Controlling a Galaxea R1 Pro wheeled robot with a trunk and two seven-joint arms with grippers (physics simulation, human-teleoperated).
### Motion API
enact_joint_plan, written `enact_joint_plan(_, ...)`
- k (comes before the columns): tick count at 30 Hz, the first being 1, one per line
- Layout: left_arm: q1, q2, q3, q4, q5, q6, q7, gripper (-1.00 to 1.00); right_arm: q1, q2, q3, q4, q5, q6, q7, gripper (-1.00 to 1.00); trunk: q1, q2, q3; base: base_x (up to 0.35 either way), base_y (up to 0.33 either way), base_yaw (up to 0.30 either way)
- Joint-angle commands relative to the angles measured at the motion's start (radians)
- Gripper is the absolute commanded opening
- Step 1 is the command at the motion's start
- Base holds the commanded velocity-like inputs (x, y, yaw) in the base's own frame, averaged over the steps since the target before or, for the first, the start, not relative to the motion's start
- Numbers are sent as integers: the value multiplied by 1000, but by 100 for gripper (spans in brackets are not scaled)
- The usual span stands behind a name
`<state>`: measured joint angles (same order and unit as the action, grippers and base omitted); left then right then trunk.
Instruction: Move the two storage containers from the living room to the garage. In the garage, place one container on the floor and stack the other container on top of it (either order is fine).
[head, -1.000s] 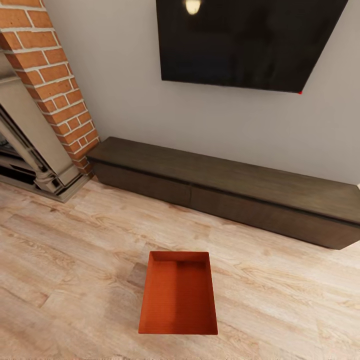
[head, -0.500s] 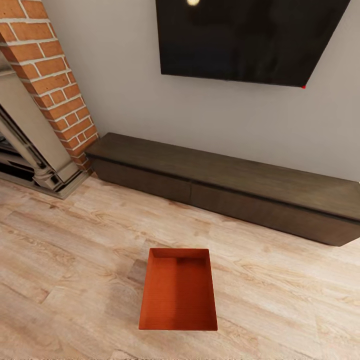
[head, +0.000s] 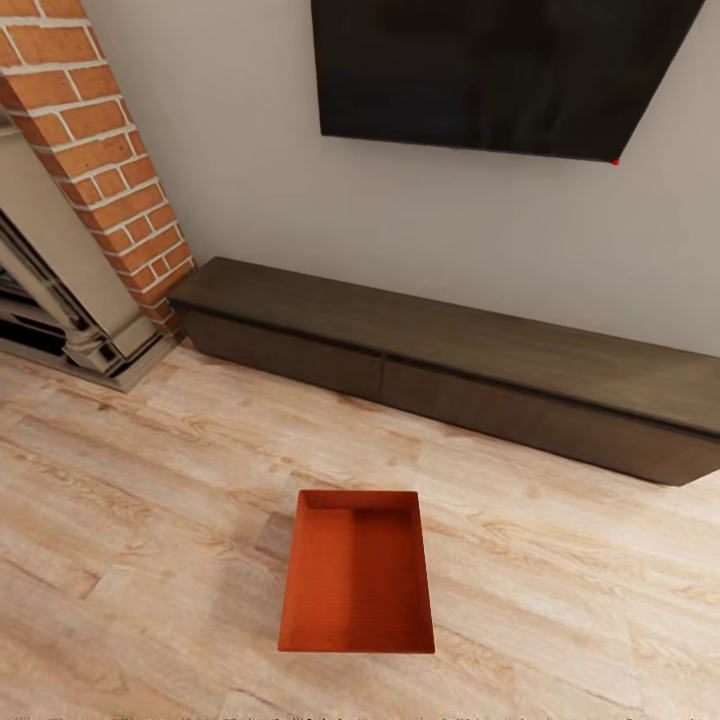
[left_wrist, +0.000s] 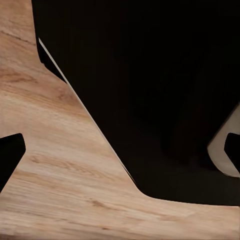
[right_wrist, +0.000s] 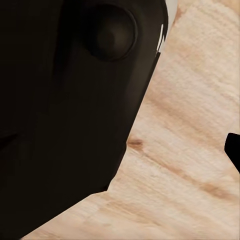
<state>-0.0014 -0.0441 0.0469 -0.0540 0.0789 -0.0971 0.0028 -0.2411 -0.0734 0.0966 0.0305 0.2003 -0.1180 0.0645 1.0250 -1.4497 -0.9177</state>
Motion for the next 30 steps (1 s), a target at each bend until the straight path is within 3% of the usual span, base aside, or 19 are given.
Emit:
enact_joint_plan(1,0,0,4,0,7,-3,0,100,-1,0,8,3,-1,-6,1,100,0,0,-2,0,0,0)
enact_joint_plan(13,0,0,4,0,7,-3,0,100,-1,0,7,3,0,-6,1,100,0,0,-21,0,0,0)
enact_joint_plan(30,0,0,4,0,7,-2,0,100,-1,0,8,3,1,-6,1,100,0,0,-23,0,0,0)
